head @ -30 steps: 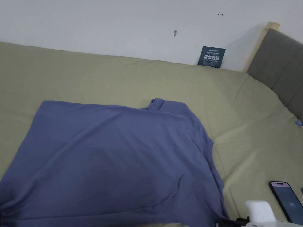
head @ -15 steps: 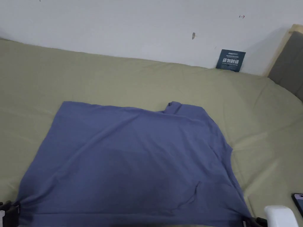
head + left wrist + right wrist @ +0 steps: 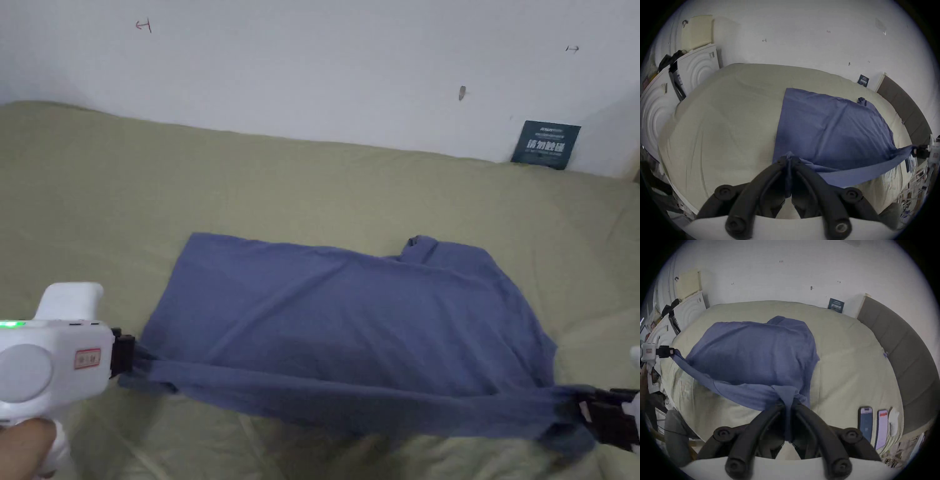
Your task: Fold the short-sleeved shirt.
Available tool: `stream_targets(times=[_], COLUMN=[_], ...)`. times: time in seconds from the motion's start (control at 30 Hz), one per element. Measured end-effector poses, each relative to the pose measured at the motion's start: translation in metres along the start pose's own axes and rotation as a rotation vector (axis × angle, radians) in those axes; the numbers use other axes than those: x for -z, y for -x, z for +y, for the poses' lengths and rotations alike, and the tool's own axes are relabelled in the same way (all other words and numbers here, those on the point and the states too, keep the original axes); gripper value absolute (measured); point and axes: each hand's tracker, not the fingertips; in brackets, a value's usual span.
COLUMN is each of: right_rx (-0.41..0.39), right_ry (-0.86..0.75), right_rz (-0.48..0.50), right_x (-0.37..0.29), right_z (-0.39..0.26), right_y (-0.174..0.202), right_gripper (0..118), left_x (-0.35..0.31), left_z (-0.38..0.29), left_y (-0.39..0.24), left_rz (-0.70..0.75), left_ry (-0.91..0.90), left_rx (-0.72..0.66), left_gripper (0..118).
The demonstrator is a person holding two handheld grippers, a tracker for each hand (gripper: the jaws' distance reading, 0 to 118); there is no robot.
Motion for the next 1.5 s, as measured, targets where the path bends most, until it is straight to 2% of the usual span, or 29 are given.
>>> stream_targets(times=[0.13, 0.27, 0.3, 0.33, 0.37, 0.4, 0.43, 0.47, 0.53, 0.6, 0.63, 0.7, 0.8, 0.87, 0.9, 0.93, 0.97, 1.0, 1.03, 1.13, 1.23, 1.43, 1.47, 1.5], right_rx=[0.01, 0.001, 0.005, 0.029, 0.044, 0.048, 0.058, 0.067, 0.087, 0.069, 0.06, 0.055, 0.04, 0.055, 0.074, 0.089, 0.103, 0.137, 0.182, 0.251, 0.209, 0.234, 0.233, 0.232], right_ry=[0.082, 0.117, 0.121, 0.128, 0.122, 0.111, 0.087, 0.06, -0.006, -0.095, -0.154, -0.236, -0.313, -0.329, -0.333, -0.336, -0.337, -0.341, -0.353, -0.355, -0.304, -0.283, -0.287, -0.292], right_rz=[0.049, 0.031, 0.029, 0.03, 0.027, 0.018, 0.006, -0.002, 0.027, -0.003, -0.007, 0.014, 0.005, -0.024, -0.032, -0.036, -0.034, -0.067, -0.119, -0.096, -0.083, -0.058, -0.061, -0.065], right_x=[0.033, 0.063, 0.07, 0.076, 0.08, 0.082, 0.082, 0.086, 0.077, 0.061, 0.052, 0.034, 0.009, -0.002, -0.007, -0.012, -0.016, -0.021, -0.025, -0.033, -0.029, -0.028, -0.028, -0.027], right_z=[0.035, 0.055, 0.057, 0.058, 0.059, 0.059, 0.057, 0.058, 0.054, 0.048, 0.043, 0.029, -0.003, -0.025, -0.037, -0.048, -0.059, -0.069, -0.084, -0.111, -0.123, -0.112, -0.111, -0.109], right_y=[-0.011, -0.012, -0.013, -0.015, -0.015, -0.015, -0.015, -0.021, -0.02, -0.013, -0.007, 0.008, 0.038, 0.058, 0.067, 0.075, 0.082, 0.091, 0.101, 0.115, 0.122, 0.113, 0.11, 0.106], right_gripper=[8, 8, 9, 17, 37, 59, 63, 64, 64, 63, 63, 64, 63, 61, 61, 58, 38, 3, 2, 2, 2, 2, 2, 2], left_x=[0.035, 0.065, 0.068, 0.073, 0.078, 0.08, 0.086, 0.086, 0.077, 0.062, 0.053, 0.031, -0.001, -0.024, -0.034, -0.041, -0.05, -0.058, -0.065, -0.077, -0.078, -0.048, -0.039, -0.028], left_z=[0.025, 0.04, 0.041, 0.042, 0.043, 0.044, 0.045, 0.046, 0.046, 0.043, 0.039, 0.026, -0.004, -0.033, -0.047, -0.063, -0.076, -0.09, -0.103, -0.132, -0.142, -0.113, -0.104, -0.092], left_y=[-0.002, -0.003, -0.004, -0.004, -0.003, -0.001, 0.004, 0.008, 0.012, 0.012, 0.011, 0.01, 0.005, -0.001, -0.004, -0.009, -0.015, -0.02, -0.023, -0.031, -0.045, -0.043, -0.039, -0.035], left_rz=[-0.008, -0.014, -0.021, -0.022, -0.027, -0.026, -0.023, -0.041, -0.029, -0.081, -0.06, -0.106, -0.088, -0.06, -0.047, -0.014, 0.035, 0.074, 0.067, 0.075, 0.081, 0.042, 0.035, 0.008], left_ry=[0.074, 0.122, 0.118, 0.115, 0.107, 0.07, 0.045, 0.049, 0.001, -0.022, -0.032, -0.111, -0.213, -0.295, -0.329, -0.328, -0.328, -0.322, -0.315, -0.309, -0.269, -0.221, -0.21, -0.171], left_rx=[0.046, 0.084, 0.07, 0.048, 0.047, 0.018, 0.002, -0.001, -0.045, -0.044, -0.041, -0.043, -0.102, -0.132, -0.138, -0.12, -0.107, -0.104, -0.11, -0.109, 0.008, 0.005, 0.007, 0.013], left_gripper=[4, 4, 10, 25, 45, 73, 97, 101, 101, 100, 100, 100, 97, 67, 41, 6, 1, 0, 0, 0, 0, 0, 3, 19])
